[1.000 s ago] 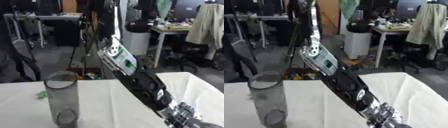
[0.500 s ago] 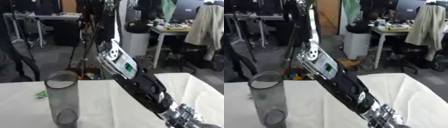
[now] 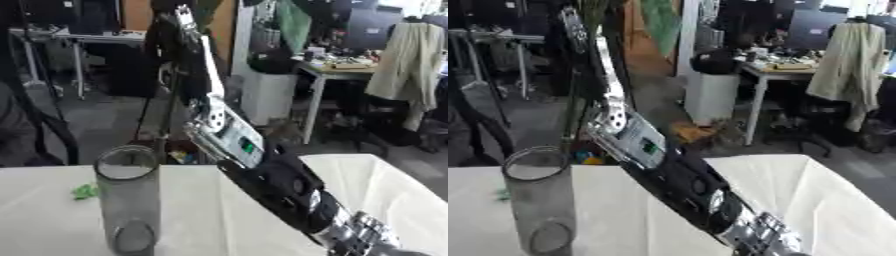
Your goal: Arrange flowers into the vase.
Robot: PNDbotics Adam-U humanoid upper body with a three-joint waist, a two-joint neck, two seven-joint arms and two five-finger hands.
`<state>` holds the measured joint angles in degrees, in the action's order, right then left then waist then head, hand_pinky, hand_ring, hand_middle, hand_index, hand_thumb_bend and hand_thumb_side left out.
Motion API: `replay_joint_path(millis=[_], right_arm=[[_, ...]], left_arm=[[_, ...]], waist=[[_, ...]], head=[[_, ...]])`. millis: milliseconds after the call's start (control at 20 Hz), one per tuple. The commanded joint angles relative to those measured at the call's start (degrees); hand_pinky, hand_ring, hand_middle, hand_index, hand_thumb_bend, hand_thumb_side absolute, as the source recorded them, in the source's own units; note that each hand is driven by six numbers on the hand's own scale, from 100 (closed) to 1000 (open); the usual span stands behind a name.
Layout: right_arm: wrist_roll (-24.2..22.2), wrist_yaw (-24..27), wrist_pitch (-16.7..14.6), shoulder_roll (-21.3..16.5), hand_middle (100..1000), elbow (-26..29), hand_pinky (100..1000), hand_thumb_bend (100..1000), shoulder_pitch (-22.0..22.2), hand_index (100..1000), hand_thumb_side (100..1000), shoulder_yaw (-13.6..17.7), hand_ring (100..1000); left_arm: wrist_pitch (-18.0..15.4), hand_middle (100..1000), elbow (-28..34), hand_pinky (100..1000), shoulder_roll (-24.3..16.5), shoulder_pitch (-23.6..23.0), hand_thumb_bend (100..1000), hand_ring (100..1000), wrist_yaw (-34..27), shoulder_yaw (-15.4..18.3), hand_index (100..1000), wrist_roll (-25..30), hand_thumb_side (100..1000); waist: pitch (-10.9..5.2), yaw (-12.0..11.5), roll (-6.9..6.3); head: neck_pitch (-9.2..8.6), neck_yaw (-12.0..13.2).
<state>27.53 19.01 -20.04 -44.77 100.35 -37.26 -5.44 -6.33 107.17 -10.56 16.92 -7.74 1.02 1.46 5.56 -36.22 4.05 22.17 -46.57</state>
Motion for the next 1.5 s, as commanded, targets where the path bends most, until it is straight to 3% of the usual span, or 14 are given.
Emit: replay_joint_path(millis=[50,800,1500], right_arm=[[-2.16,-1.01,-0.43,-0.73,100,-2.39,100,100,-0.65,100,877,0.19,310],[-1.77,1.68,-1.64,-0.32,100,-0.96,100,100,-2.30,100,878,0.60,302],[-2.40,5.59,-0.02,1.89,100,0.75,100,100,-2.69,100,874,-0.01,310]], left_arm=[[-0.10,598,0.68,718,-0.03,1.08,966,642,0.23,0.62,701,-0.35,844],[0.00,599,0.40,719,0.17,1.37,969,642,0.25,0.23,701,0.31,847],[0.22,612,0.49,720,0.58,2.03,963,659,-0.40,1.35,705,-1.93,852]], waist=[[-0.68,-0.22,-0.32],[-1.16,-0.39,-0.15],[-1.49,-1.48,0.00]], head=[[-0.76,-0.41],[-0.93,-0.61],[-1.94,-1.11]])
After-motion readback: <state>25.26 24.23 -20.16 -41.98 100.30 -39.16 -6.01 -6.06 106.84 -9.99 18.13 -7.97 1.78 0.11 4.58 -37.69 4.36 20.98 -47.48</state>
